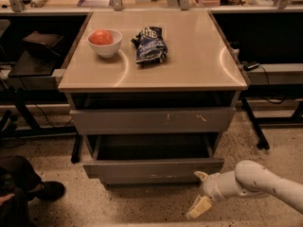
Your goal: Close middle drawer
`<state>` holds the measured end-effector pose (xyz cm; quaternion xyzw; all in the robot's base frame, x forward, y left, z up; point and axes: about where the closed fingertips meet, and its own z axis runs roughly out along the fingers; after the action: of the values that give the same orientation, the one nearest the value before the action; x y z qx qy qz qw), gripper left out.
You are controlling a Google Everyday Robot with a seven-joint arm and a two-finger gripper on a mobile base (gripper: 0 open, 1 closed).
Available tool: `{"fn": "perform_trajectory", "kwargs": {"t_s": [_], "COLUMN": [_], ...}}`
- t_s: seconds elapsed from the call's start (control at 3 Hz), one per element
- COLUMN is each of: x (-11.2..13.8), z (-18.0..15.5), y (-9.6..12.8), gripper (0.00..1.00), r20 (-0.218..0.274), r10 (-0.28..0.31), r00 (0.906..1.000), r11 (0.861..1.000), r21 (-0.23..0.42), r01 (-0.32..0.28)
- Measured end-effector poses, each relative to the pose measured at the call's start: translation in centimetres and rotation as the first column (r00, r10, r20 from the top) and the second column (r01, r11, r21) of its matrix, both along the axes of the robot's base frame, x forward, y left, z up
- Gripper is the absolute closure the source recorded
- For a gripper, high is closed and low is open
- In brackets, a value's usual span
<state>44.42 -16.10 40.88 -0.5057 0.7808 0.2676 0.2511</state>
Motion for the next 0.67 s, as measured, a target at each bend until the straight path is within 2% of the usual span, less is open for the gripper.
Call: {"fn": "perform_trajectory", "kwargs": {"t_s": [0.33,0.67], "x": [5.48,5.32], "z": [3.4,3.4], "y": [0.51,0.48], "gripper": [0.0,0.0], "r20": [0.03,0.03], "r10": [-0.043,-0.044], "r00": [0.9986,0.9986], "r11": [0.999,0.999], "r21": [0.023,0.024], "r01": [0.043,0.044]}}
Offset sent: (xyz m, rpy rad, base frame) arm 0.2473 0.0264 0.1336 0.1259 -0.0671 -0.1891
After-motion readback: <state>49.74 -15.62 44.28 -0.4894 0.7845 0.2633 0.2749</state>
